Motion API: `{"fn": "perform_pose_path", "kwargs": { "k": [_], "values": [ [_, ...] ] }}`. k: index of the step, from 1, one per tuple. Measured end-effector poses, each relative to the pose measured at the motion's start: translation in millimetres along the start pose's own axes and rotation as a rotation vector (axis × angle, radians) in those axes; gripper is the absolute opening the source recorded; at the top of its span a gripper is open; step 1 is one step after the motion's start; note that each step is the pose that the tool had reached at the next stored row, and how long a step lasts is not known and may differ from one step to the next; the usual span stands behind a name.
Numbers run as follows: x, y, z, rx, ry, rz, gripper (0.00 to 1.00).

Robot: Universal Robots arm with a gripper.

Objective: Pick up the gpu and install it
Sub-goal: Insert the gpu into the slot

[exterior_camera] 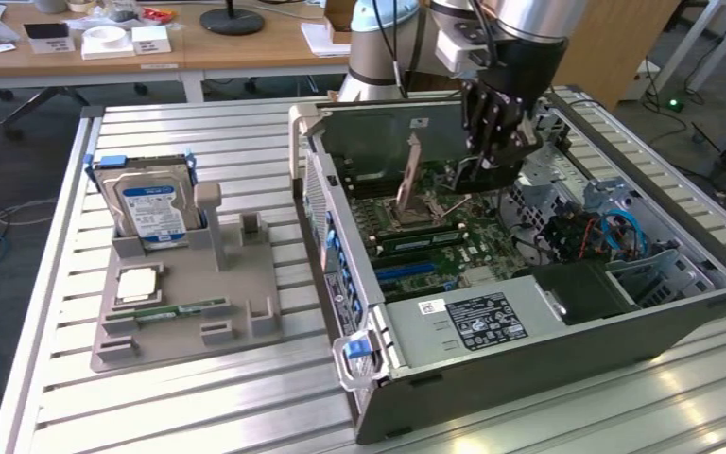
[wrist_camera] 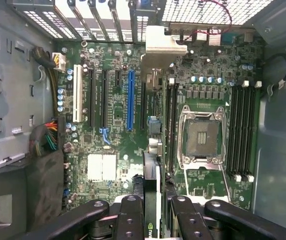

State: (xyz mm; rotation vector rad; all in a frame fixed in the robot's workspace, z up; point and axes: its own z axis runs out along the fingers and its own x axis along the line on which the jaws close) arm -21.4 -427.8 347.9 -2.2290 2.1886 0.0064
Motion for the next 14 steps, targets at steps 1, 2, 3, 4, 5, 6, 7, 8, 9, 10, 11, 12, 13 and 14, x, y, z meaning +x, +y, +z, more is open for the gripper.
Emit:
{"fn": "perform_pose_path", "kwargs": {
  "k": [1, 2, 3, 4, 5, 6, 7, 8, 9, 10, 11, 12, 13, 14],
  "values": [
    [0.9, 0.7, 0.3, -0.0001, 0.0001, 0.0, 0.26],
    [1.8, 1.3, 0.5, 0.0, 0.0, -0.001, 0.26],
    [2.7, 1.9, 0.9, 0.0, 0.0, -0.001, 0.26],
    [3.5, 2.4, 1.1, -0.0001, -0.0001, -0.002, 0.26],
    [4.5, 2.9, 1.3, 0.0, 0.0, -0.002, 0.26],
    [5.4, 3.4, 1.6, -0.0001, 0.0, -0.002, 0.26],
    [6.0, 3.7, 1.8, -0.0001, 0.0, -0.003, 0.26],
    [6.4, 4.1, 2.2, 0.0, -0.0001, -0.003, 0.26],
    [6.5, 4.6, 2.6, 0.0, -0.0002, -0.003, 0.26],
    [6.6, 5.2, 3.1, 0.0, -0.0001, -0.003, 0.26],
    [6.7, 5.7, 3.8, -0.0001, 0.0001, -0.003, 0.26],
    [6.7, 6.4, 4.9, -0.0001, 0.0, -0.003, 0.26],
    [6.7, 7.0, 6.1, 0.0, -0.0001, -0.003, 0.26],
    [6.7, 7.6, 7.3, -0.0001, 0.0, -0.004, 0.26]
  ]
}}
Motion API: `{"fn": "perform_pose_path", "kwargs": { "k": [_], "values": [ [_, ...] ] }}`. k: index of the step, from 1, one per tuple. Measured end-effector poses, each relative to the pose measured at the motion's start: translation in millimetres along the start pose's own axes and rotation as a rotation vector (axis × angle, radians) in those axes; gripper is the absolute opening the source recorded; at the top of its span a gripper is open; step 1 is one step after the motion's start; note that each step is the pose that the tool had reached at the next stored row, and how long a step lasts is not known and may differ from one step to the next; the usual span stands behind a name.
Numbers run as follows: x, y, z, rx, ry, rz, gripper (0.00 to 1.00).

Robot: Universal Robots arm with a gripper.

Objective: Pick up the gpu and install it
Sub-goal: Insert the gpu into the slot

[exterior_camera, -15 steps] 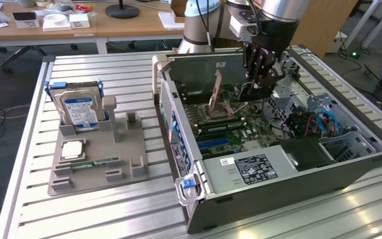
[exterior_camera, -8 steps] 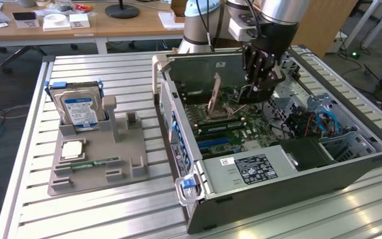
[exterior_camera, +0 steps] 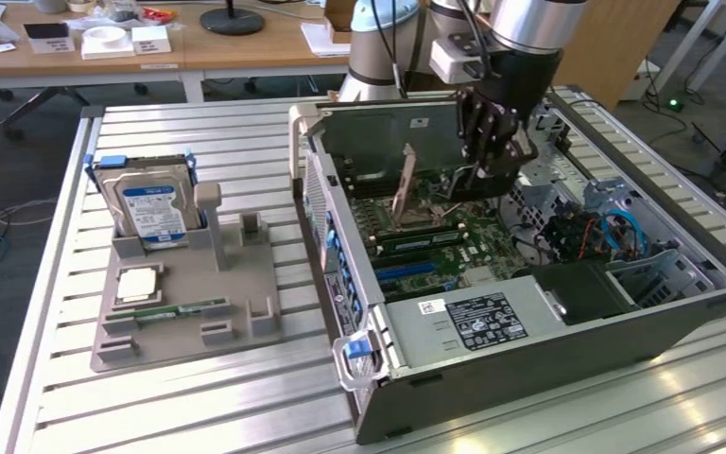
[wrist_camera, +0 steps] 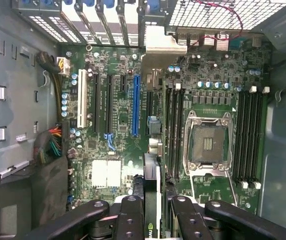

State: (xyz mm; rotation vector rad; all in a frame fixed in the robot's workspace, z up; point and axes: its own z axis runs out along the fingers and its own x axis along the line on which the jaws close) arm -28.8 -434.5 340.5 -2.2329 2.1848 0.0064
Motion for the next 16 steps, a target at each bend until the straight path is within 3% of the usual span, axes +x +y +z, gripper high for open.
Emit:
{"fn": "perform_pose_path", "kwargs": {
  "k": [16],
  "values": [
    [0.1, 4.5, 12.0, 0.0002, 0.0003, -0.001, 0.26]
  ]
}}
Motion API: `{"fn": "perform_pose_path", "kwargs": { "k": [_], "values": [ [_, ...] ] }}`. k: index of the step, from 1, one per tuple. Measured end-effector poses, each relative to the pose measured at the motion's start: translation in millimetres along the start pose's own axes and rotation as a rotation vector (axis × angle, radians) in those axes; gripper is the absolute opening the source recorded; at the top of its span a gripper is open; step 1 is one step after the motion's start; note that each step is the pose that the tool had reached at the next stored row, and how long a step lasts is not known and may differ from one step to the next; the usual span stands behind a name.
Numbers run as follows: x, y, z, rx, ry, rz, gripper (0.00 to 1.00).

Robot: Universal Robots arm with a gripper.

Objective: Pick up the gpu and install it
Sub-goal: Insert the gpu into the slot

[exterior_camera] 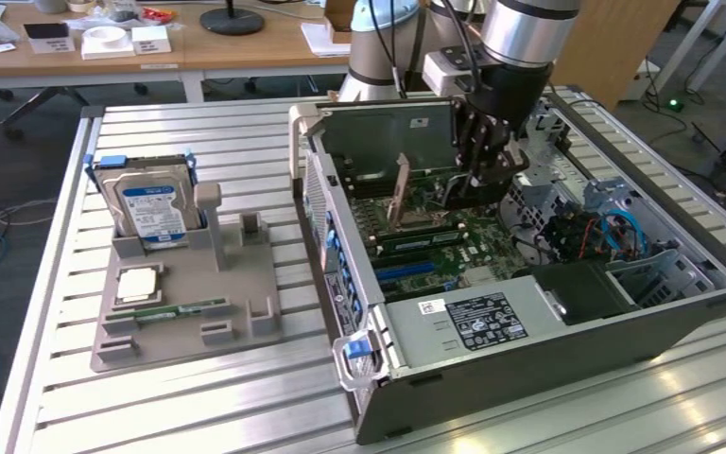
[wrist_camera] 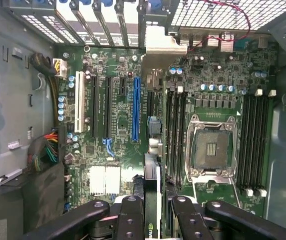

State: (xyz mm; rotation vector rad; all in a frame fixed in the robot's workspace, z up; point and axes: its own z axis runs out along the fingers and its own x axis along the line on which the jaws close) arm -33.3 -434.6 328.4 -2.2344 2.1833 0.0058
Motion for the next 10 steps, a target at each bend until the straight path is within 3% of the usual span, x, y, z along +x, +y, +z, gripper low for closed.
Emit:
{"fn": "perform_pose_path", "kwargs": {
  "k": [10],
  "values": [
    [0.0, 1.5, 3.1, 0.0005, -0.0004, 0.0, 0.26]
  ]
}}
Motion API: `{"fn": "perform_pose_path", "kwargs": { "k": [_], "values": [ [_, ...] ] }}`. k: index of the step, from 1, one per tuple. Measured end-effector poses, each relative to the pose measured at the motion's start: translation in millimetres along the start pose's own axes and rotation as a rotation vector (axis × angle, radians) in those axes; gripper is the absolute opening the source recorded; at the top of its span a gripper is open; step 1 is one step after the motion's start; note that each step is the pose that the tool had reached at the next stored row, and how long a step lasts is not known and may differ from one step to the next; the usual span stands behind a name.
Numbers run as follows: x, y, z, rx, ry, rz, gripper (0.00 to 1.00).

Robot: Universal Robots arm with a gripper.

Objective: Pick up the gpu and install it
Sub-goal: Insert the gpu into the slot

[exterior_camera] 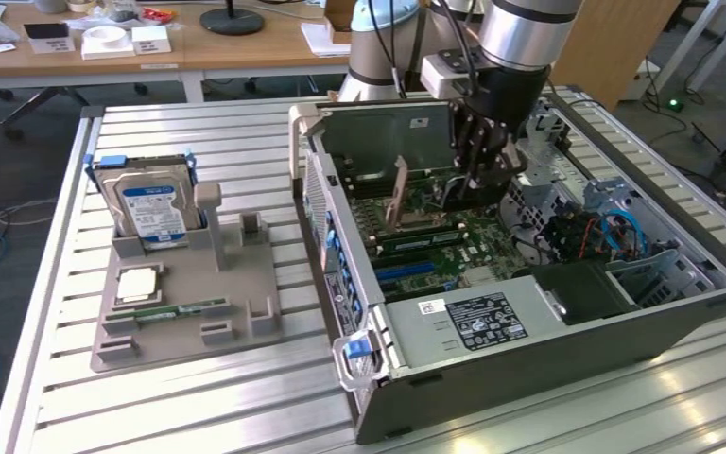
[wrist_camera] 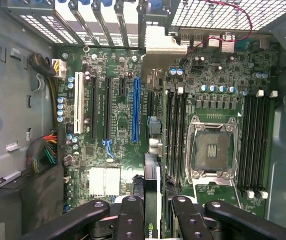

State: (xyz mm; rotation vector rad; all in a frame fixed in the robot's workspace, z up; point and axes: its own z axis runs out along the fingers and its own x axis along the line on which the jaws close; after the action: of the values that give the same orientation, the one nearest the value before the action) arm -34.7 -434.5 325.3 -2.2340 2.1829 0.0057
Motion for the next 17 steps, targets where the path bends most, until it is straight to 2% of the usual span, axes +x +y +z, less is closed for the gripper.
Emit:
{"fn": "perform_pose_path", "kwargs": {
  "k": [17],
  "values": [
    [3.3, 7.5, 12.4, 0.0009, 0.0001, -0.016, 0.26]
  ]
}}
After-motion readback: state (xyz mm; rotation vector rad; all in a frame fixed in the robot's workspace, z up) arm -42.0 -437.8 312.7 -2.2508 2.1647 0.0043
